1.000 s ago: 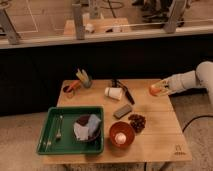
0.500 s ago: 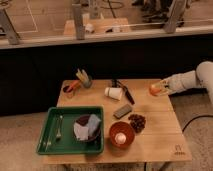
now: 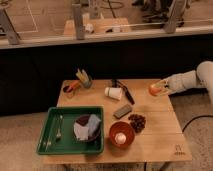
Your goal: Place apple in red bowl
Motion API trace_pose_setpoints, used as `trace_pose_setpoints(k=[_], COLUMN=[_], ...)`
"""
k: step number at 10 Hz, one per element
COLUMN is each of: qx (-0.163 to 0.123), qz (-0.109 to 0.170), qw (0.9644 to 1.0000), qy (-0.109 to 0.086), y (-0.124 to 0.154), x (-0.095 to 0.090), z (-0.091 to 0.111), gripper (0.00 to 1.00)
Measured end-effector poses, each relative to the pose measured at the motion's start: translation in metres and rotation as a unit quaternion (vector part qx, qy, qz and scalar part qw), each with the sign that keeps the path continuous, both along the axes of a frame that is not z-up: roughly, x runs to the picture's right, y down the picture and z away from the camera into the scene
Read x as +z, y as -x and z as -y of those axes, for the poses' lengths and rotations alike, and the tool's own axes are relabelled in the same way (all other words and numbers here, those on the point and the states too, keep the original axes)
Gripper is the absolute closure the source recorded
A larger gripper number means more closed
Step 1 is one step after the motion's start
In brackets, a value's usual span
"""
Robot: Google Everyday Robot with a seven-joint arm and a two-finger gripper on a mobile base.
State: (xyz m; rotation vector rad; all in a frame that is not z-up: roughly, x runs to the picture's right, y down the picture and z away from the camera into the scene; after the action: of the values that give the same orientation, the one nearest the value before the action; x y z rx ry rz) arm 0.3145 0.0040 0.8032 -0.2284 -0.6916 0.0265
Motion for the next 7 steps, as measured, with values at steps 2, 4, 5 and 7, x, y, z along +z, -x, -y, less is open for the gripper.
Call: trace_pose_setpoints(k=[2,4,5,7], qx=[-0.015,-0.03,-0.046,-0.076], qz=[0.046,0.09,0.116,0.156], qw=[0.9988,0.9954,0.992,0.9847], qy=[-0.01,-0.012,-0.016,-0.02], y=[0.009,0.012,0.015,0.02], x=[-0.022,-0.047,-0.067,-0.095], z=[-0.005,-0.018,-0.03,-0.053], gripper=[1.0,1.0,1.0,1.0])
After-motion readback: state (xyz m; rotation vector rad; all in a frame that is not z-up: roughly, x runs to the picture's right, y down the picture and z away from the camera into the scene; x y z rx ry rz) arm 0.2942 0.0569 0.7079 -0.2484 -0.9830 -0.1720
